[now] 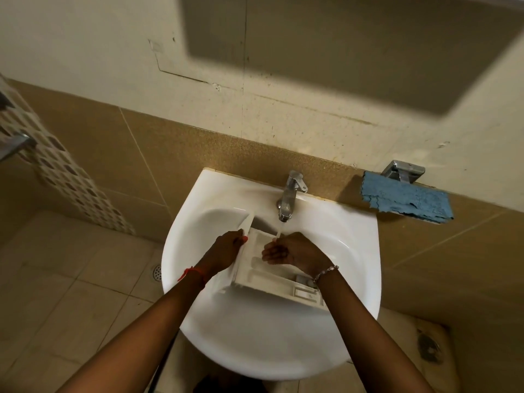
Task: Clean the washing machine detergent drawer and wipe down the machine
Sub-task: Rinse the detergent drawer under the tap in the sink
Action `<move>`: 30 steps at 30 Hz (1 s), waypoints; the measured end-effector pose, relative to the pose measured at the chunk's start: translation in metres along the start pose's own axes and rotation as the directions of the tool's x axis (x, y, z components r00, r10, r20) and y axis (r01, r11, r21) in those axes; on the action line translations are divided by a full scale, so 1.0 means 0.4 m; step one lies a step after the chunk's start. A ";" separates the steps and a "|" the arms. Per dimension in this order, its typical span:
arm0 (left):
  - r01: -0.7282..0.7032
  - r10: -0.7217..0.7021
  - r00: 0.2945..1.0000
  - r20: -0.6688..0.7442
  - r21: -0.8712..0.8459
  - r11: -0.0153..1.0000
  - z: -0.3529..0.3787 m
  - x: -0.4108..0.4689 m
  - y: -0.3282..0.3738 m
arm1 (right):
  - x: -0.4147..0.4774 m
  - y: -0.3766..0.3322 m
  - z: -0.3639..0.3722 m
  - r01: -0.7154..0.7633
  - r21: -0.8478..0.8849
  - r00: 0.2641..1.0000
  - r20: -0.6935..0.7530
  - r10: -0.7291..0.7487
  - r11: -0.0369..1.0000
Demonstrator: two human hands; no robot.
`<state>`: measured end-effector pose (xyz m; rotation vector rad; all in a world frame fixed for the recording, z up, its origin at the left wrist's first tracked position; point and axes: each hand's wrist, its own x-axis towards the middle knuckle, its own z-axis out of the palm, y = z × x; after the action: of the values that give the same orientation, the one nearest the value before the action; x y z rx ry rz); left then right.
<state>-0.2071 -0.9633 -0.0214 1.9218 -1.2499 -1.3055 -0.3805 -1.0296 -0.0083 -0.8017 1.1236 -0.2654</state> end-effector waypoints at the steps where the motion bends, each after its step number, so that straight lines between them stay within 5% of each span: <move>1: 0.004 -0.004 1.000 0.004 0.002 1.000 -0.002 -0.002 0.002 | 0.010 -0.001 -0.016 -0.012 0.141 1.000 -0.006 0.012 0.990; 6: 0.009 -0.009 1.000 0.013 0.026 1.000 -0.005 -0.007 0.010 | 0.078 0.003 -0.055 0.034 0.745 0.999 -0.026 -0.022 0.666; 13: 0.009 -0.009 1.000 0.009 0.011 1.000 -0.003 -0.008 0.011 | 0.092 0.017 -0.062 0.053 0.721 0.996 0.015 -0.093 0.690; 18: -0.005 0.006 1.000 0.009 -0.013 1.000 -0.004 -0.012 0.013 | 0.048 0.001 -0.030 -0.031 0.508 0.982 0.177 -0.069 0.861; 23: -0.011 0.011 1.000 0.003 0.008 1.000 -0.004 -0.018 0.010 | -0.019 0.020 -0.078 -0.172 0.012 0.946 0.281 0.161 0.985; 27: -0.006 0.006 1.000 0.001 -0.015 1.000 -0.002 -0.023 0.020 | -0.048 0.037 -0.134 -0.221 -0.444 0.970 -0.007 0.243 0.869; 30: 0.018 -0.018 1.000 0.008 -0.060 0.998 -0.005 -0.024 0.022 | -0.040 0.058 -0.180 -0.152 -0.405 0.953 -0.300 0.025 0.902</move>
<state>-0.2099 -0.9589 -0.0094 1.8926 -1.1861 -1.3448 -0.4551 -1.0358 -0.0269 -1.1178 1.5214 -0.0565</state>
